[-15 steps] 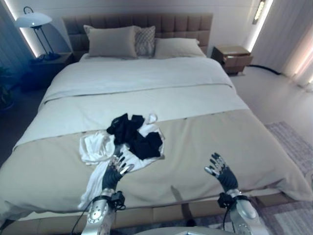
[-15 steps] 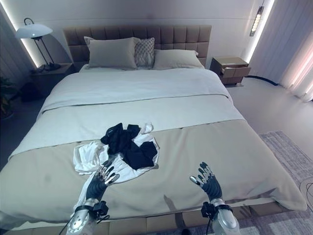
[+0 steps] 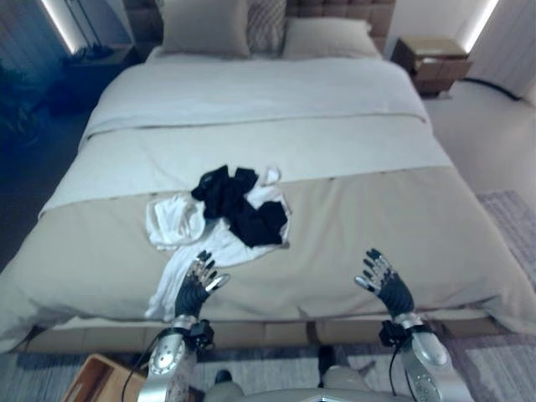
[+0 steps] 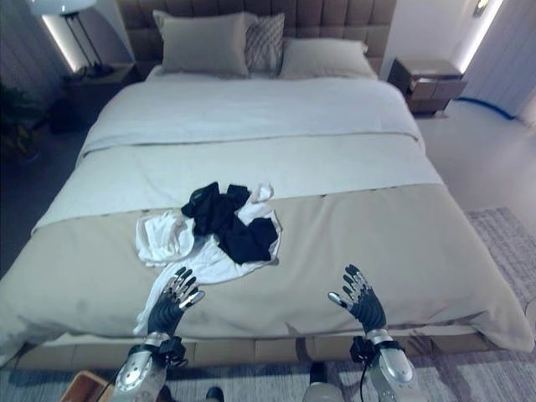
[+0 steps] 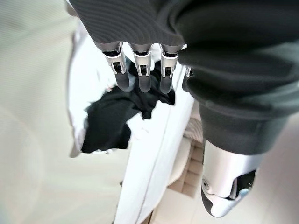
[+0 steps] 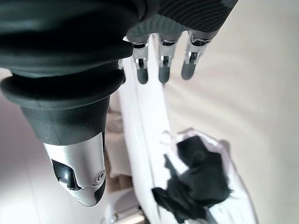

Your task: Pick up clothes into the bucket

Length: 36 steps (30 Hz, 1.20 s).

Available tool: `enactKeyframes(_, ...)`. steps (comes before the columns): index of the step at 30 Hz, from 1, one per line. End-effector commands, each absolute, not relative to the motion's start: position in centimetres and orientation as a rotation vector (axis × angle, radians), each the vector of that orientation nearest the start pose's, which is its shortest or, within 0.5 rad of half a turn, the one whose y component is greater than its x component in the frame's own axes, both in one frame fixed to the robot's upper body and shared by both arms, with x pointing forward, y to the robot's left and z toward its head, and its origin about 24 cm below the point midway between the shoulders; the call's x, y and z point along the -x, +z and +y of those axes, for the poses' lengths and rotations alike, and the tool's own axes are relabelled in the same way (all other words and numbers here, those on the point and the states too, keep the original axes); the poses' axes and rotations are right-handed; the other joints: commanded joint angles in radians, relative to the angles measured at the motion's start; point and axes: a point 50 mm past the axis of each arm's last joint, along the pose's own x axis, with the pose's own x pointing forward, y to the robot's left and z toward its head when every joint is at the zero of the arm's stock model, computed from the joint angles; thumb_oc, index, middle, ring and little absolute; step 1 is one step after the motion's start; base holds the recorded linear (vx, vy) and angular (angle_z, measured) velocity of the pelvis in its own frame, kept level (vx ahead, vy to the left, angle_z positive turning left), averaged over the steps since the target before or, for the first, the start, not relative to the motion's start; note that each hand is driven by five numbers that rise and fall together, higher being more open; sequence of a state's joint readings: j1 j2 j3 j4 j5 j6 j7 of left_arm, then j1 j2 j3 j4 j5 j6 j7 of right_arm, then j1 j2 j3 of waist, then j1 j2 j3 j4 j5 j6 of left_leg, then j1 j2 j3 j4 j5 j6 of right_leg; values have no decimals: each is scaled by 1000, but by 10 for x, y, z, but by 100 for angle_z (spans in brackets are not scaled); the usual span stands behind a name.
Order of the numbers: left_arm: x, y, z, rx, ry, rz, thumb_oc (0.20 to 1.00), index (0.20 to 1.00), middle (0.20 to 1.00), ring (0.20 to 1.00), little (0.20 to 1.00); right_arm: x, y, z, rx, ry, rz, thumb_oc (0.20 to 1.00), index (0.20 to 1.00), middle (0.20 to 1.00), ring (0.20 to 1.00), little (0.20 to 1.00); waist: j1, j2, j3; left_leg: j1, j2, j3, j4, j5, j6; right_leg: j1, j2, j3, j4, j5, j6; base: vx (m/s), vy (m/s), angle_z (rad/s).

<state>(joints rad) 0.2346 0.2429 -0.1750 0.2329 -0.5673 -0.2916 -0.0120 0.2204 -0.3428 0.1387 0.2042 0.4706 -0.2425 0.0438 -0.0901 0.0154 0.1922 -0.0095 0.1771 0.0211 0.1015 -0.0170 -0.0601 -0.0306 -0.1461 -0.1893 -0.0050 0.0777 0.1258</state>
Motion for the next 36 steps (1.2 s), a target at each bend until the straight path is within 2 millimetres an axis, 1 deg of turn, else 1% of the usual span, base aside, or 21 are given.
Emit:
enactKeyframes(1,-193,-6,202,287,40,52,1000,1000,1000,1000,1000,-207,6,-214,-97,1,26,1000,1000,1000,1000,1000,1,-67,-28,-58,27,28,52,76,-61,99,-8,-25,34,-75,9,117,134,12)
enactKeyframes(3,-192,-7,204,276,50,55,1000,1000,1000,1000,1000,-207,7,-217,-108,-16,21,1000,1000,1000,1000,1000,1,-71,-37,-82,37,52,17,93,-64,109,-32,-35,27,-66,29,102,138,27)
enactKeyframes(5,-190,-9,206,271,63,66,1000,1000,1000,1000,1000,-206,3,-216,-125,-25,39,1000,1000,1000,1000,1000,-1,-63,-50,-53,29,78,-15,80,-57,109,-50,-36,35,-72,39,124,253,11)
enactKeyframes(6,-190,-8,208,249,65,60,1000,1000,1000,1000,1000,-207,-1,-213,-130,-22,56,1000,1000,1000,1000,1000,6,-57,-58,-40,-6,78,-28,61,-36,102,-87,-29,60,-68,55,121,270,2)
enactKeyframes(7,-190,-8,208,249,65,60,1000,1000,1000,1000,1000,-207,-1,-213,-130,-22,56,1000,1000,1000,1000,1000,7,-59,-57,-39,-8,79,-28,60,-35,101,-89,-27,62,-70,57,100,256,3)
enactKeyframes(9,-191,-5,211,221,66,50,1000,1000,1000,1000,1000,-209,-5,-209,-159,-16,72,1000,1000,1000,1000,1000,16,-63,-55,-31,-40,92,-20,30,-7,83,-132,-13,123,-57,68,56,206,-2)
enactKeyframes(10,-192,-3,214,194,63,43,1000,1000,1000,1000,1000,-211,-8,-206,-175,-11,82,1000,1000,1000,1000,1000,27,-70,-50,-28,-60,105,-12,14,12,55,-160,-3,180,-38,75,49,251,-10)
enactKeyframes(12,-194,1,218,148,60,27,1000,1000,1000,1000,1000,-216,-8,-202,-163,7,85,1000,1000,1000,1000,1000,33,-82,-33,-28,-90,113,3,-3,39,11,-191,24,261,40,83,20,215,-21)
enactKeyframes(14,-196,4,222,129,61,17,1000,1000,1000,1000,1000,-222,-5,-202,-143,11,75,1000,1000,1000,1000,1000,34,-81,-11,-42,-93,97,12,-3,47,-27,-179,38,292,53,77,15,108,-4)
enactKeyframes(15,-197,5,224,127,61,9,1000,1000,1000,1000,1000,-226,-4,-202,-134,12,69,1000,1000,1000,1000,1000,34,-81,-6,-50,-96,89,10,-2,47,-40,-169,36,273,47,75,25,20,8)
enactKeyframes(16,-199,7,225,124,65,-1,1000,1000,1000,1000,1000,-230,-1,-203,-116,12,59,1000,1000,1000,1000,1000,37,-83,-2,-58,-96,81,7,1,44,-51,-164,28,241,38,75,1,-31,10)
enactKeyframes(17,-202,10,226,126,66,-13,1000,1000,1000,1000,1000,-236,4,-203,-96,21,36,1000,1000,1000,1000,1000,40,-87,10,-77,-94,72,6,1,36,-57,-162,-4,176,35,73,-39,-66,12)
enactKeyframes(19,-205,13,226,131,63,-26,1000,1000,1000,1000,1000,-246,12,-202,-67,28,9,1000,1000,1000,1000,1000,51,-94,25,-136,-92,50,28,6,27,-45,-172,-34,111,37,85,-113,-75,30)
enactKeyframes(22,-213,20,221,169,57,-65,1000,1000,1000,1000,1000,-274,39,-196,-14,34,-95,1000,1000,1000,1000,1000,77,-101,76,-246,-77,41,37,39,8,-101,-169,-74,61,59,90,-231,-52,24)
enactKeyframes(27,-225,31,208,194,25,-120,1000,1000,1000,1000,1000,-315,83,-186,92,-11,-239,1000,1000,1000,1000,1000,108,-86,137,-398,-72,17,57,75,-6,-227,-164,-89,70,60,87,-104,-21,10)
enactKeyframes(28,-225,31,208,194,26,-120,1000,1000,1000,1000,1000,-315,83,-186,92,-11,-239,1000,1000,1000,1000,1000,108,-86,136,-399,-72,17,58,74,-6,-229,-164,-89,70,60,87,-69,2,11)
enactKeyframes(29,-230,38,203,193,19,-150,1000,1000,1000,1000,1000,-329,103,-179,149,-24,-301,1000,1000,1000,1000,1000,120,-79,165,-434,-68,16,65,72,-7,-268,-164,-93,88,56,87,-84,2,2)
enactKeyframes(33,-240,58,193,181,-11,-235,1000,1000,1000,1000,1000,-355,146,-177,288,-95,-420,1000,1000,1000,1000,1000,139,-63,212,-540,-76,2,115,65,-4,-360,-176,-90,144,45,83,-90,19,6)
enactKeyframes(34,-242,62,190,181,-8,-255,1000,1000,1000,1000,1000,-364,170,-177,377,-144,-484,1000,1000,1000,1000,1000,146,-63,232,-584,-79,-4,147,55,1,-400,-183,-89,177,39,81,-56,27,15)
enactKeyframes(35,-242,63,190,181,-8,-256,1000,1000,1000,1000,1000,-364,170,-177,377,-144,-485,1000,1000,1000,1000,1000,145,-63,231,-587,-78,-4,149,54,2,-403,-184,-88,180,38,81,-42,23,4)
enactKeyframes(36,-244,64,189,179,-5,-265,1000,1000,1000,1000,1000,-368,179,-177,408,-167,-505,1000,1000,1000,1000,1000,149,-62,239,-607,-80,-5,167,47,5,-421,-188,-88,196,35,81,0,0,0)
